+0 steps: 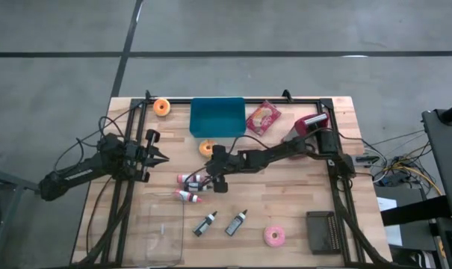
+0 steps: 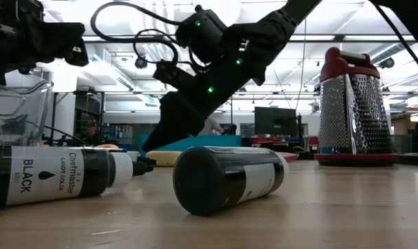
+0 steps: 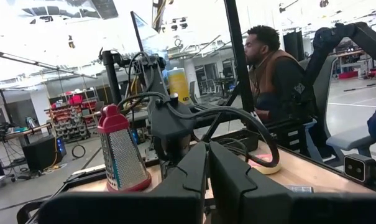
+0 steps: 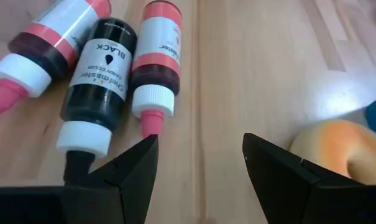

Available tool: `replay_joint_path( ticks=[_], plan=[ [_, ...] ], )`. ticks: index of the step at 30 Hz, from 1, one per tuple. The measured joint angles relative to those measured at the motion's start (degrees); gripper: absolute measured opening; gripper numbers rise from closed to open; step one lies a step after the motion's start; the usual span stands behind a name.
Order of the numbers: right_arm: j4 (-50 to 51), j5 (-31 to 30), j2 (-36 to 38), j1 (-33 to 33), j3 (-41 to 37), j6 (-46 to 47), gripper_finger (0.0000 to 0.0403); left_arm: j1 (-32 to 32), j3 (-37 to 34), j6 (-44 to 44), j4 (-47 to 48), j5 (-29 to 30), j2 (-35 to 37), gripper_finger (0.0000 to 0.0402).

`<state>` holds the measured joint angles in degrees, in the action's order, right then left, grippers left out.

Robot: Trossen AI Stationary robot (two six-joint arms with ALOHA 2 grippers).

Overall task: Pick & Place Food Item
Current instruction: Put the top pink food coloring into the blue bin

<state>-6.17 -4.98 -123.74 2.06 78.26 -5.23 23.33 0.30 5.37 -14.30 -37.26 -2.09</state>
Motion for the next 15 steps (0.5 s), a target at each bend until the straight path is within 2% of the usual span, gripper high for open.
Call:
replay_joint_path(
  ticks=[6,12,15],
  plan=[
    [-6.9,2.6,-0.1,0.2,-1.2,2.5,0.0231,0.0,0.0,0.0,0.0,0.0,0.0,0.0026],
    [-11.2,2.6,-0.1,0.4,-4.0,3.2,0.0231,0.0,0.0,0.0,0.0,0.0,0.0,0.0026],
    [-18.0,2.6,-0.1,0.5,-6.4,4.1,0.0231,0.0,0.0,0.0,0.0,0.0,0.0,0.0026]
  ],
)
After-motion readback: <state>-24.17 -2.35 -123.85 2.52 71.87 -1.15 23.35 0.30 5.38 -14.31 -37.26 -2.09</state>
